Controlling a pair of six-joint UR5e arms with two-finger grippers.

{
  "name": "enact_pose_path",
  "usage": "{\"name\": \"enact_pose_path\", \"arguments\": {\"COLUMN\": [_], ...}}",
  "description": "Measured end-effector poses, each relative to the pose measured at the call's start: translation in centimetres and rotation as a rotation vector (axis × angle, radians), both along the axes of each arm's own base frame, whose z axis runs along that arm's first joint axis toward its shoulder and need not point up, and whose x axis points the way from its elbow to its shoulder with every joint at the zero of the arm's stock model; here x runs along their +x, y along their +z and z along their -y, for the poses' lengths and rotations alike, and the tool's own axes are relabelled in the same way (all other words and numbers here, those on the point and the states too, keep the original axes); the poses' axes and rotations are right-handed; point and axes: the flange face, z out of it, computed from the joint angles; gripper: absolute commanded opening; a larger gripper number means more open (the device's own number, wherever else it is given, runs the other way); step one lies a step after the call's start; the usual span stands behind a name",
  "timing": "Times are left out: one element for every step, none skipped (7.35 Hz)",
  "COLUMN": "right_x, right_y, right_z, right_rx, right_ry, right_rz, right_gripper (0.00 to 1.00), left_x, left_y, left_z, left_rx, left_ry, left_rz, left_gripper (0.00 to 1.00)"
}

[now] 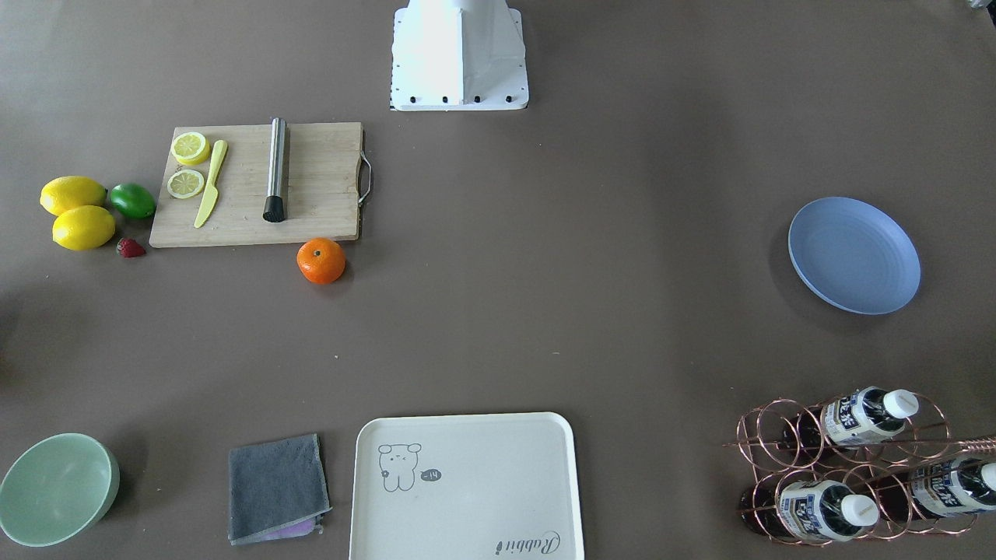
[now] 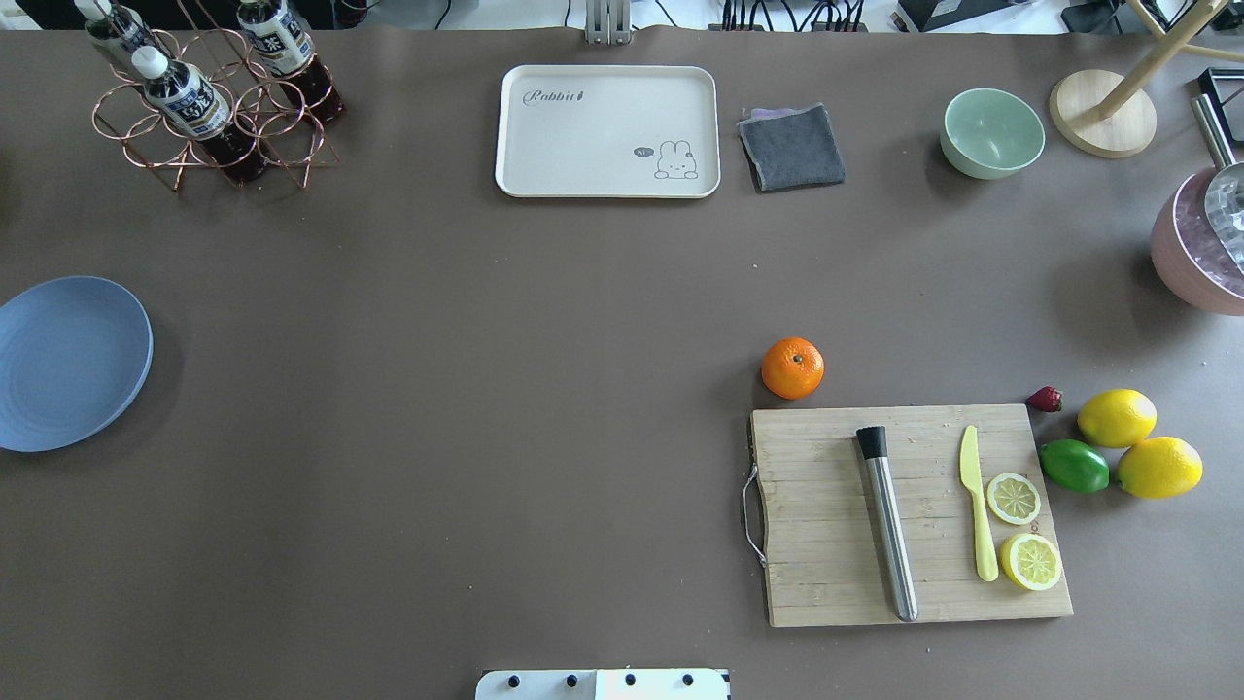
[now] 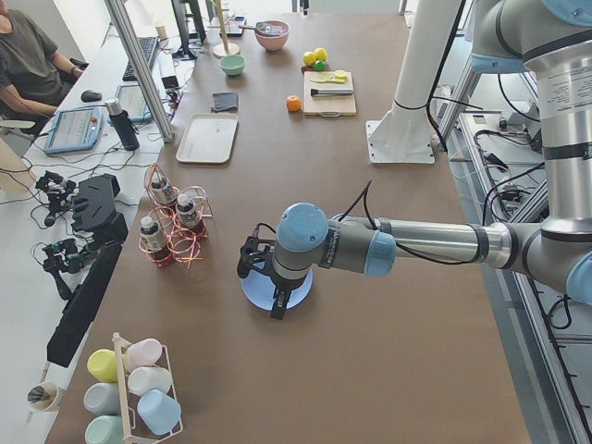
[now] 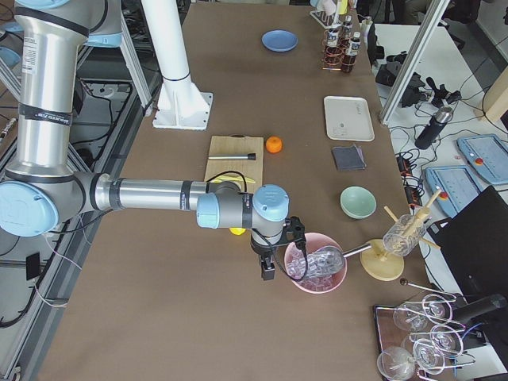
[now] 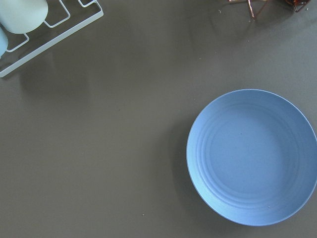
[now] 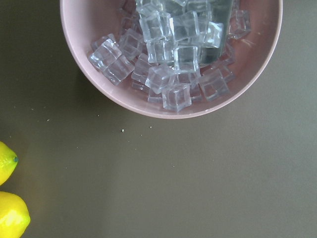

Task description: Pick orange to plate

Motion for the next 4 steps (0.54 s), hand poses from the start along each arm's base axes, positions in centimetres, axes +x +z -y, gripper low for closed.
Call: {"name": "enact_pose_path", "arguments": {"right_x": [0.00, -0.01, -0.02, -0.02], "right_y": [-0.02, -0.05, -0.09, -0.12], "right_z": [0.00, 0.01, 0.01, 0.02], "right_rx": [0.000, 0.001, 0.002, 0.002], "right_ry": [0.000, 0.000, 0.000, 0.000], "right_rz": [0.000, 0.000, 0.000, 0.000], "right_gripper": [1.00, 1.00, 1.00, 1.00], "left_x": [0.06, 0.16, 0.30, 0.41], "left_y": [-0.04, 0.00, 0.11, 0.32], "left_z": [-0.32, -0.53, -0.71, -1.04], "left_rx": [0.016, 0.024, 0.027, 0.032], "left_ry": [0.000, 0.002, 0.005, 0.008], "left_rz": [0.001, 0.002, 0.001, 0.002], "left_gripper": [0.97, 0.97, 0.98, 0.98]}}
